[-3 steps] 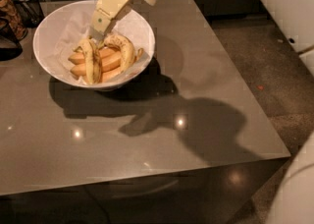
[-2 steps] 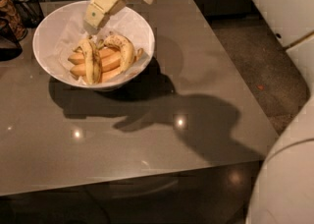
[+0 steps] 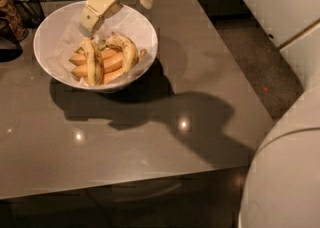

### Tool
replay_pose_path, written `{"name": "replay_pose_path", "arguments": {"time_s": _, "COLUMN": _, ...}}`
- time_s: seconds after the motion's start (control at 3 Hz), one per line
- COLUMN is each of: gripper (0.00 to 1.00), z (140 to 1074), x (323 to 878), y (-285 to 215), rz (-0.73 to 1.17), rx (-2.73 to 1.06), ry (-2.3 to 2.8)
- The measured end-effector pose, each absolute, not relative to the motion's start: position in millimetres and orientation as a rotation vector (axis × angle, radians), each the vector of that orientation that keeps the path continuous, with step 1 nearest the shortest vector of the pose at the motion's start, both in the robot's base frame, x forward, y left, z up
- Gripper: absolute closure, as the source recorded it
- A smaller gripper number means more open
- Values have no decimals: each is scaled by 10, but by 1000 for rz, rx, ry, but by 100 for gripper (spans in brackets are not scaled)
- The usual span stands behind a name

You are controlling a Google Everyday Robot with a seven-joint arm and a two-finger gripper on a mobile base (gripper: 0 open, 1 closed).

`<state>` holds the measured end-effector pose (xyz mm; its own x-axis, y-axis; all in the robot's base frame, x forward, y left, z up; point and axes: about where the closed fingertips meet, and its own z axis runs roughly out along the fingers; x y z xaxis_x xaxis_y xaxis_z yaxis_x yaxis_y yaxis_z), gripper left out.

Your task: Pick banana from white bowl

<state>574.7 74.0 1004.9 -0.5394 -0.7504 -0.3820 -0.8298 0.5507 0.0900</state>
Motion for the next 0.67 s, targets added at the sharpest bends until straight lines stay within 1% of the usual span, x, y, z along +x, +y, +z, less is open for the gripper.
{"name": "replay_pose_path", "arguments": {"time_s": 0.33, "gripper": 5, "z": 9953, "x": 5757, "y": 750, "rz": 373, "rx": -1292, "ry": 2524}}
{"name": "replay_pose_path", "arguments": {"time_s": 0.67, "gripper": 21, "z": 9868, "x": 5807, "y": 731, "rz": 367, "rx": -1271, "ry": 2556}}
